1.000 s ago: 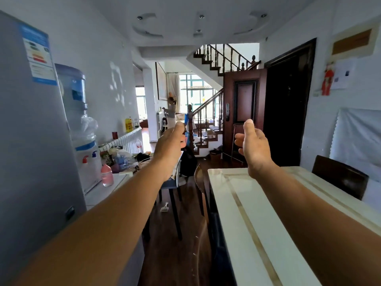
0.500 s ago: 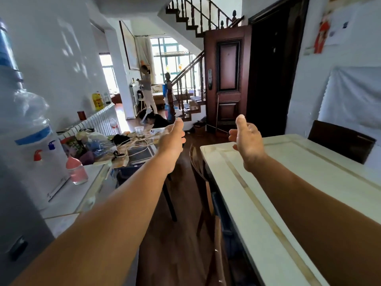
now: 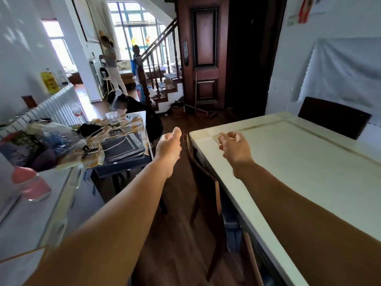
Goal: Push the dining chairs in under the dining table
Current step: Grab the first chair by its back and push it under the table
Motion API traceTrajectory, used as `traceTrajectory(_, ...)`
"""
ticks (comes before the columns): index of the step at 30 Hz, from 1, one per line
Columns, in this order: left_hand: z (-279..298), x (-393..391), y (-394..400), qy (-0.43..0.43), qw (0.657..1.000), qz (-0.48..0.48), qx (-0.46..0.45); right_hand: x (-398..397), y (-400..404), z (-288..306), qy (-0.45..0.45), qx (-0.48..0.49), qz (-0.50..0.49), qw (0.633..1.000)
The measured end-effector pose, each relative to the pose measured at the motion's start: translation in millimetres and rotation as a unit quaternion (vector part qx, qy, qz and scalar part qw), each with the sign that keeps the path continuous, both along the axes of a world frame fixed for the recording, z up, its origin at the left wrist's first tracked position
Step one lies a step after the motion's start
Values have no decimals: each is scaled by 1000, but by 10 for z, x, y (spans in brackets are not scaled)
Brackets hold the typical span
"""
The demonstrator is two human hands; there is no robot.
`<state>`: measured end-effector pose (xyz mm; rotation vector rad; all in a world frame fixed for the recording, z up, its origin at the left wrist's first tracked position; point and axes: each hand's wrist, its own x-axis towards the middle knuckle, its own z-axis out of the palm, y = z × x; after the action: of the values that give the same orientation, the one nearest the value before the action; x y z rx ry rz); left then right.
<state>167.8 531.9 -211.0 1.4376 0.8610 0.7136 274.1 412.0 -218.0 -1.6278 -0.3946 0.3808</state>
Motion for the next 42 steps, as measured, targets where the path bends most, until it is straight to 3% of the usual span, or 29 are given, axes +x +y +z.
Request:
traceTrajectory(7, -492, 631, 601, 103, 994, 17, -22, 449, 558, -694, 18, -139, 108, 984)
traceTrajectory(11, -810, 974, 888, 172, 984, 12, -42, 634, 870, -1083, 19, -226, 226, 947)
traceTrajectory(15, -1129, 1248, 1070, 229, 970, 1, -78, 774, 1033, -1328, 46, -293, 284, 912)
traceTrajectory(26, -1549, 1534, 1185, 245, 955, -44, -160, 827, 1169, -1510, 43, -310, 293, 903)
traceTrajectory(34, -1555, 1495, 1238, 271, 956, -37, -101, 713, 1172, -1495, 51, -300, 262, 916)
traceTrajectory(42, -1545, 976, 1482, 286, 956, -2, -63, 156, 1408, -1515, 46, -261, 279, 923)
